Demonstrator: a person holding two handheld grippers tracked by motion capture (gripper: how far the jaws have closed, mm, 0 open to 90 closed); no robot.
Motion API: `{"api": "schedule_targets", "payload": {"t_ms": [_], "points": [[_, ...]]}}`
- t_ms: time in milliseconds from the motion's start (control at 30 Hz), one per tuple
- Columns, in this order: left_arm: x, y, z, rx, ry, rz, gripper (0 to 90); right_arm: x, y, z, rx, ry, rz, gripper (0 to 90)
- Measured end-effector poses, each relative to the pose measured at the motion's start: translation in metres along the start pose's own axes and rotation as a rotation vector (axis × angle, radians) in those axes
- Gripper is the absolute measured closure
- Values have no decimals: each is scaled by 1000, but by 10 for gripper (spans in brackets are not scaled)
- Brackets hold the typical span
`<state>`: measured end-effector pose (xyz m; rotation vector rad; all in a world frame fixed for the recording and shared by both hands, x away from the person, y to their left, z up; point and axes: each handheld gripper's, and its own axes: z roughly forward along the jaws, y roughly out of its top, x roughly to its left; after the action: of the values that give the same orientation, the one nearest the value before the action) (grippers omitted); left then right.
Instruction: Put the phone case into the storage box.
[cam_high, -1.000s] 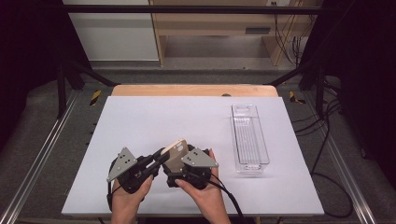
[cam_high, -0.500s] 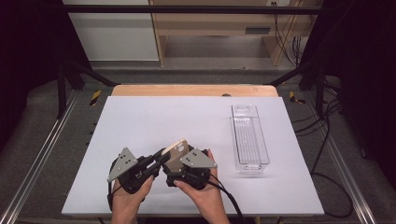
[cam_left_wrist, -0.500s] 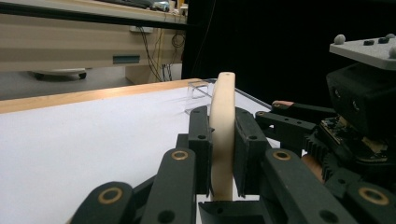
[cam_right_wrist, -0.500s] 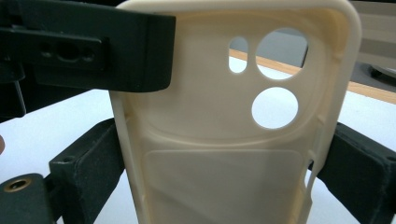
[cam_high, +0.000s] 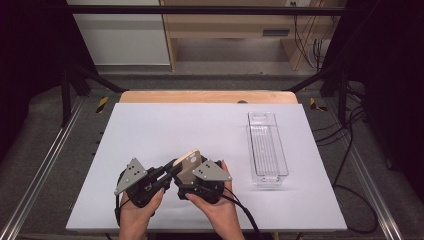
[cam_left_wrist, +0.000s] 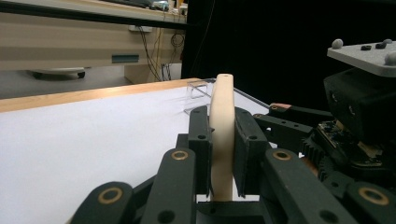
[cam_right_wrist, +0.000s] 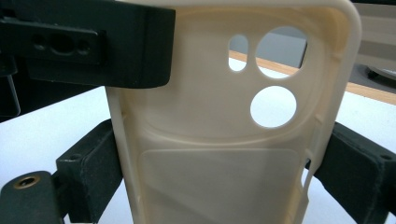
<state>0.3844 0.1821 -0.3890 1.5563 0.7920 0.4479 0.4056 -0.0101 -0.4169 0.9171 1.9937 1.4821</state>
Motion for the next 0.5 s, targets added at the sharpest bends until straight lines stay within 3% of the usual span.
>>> {"api": "schedule_targets", "payload": {"t_ms": [500], "points": [[1,0,1,9,-2,-1,793,1,0,-1,17,-9,20,109]]}}
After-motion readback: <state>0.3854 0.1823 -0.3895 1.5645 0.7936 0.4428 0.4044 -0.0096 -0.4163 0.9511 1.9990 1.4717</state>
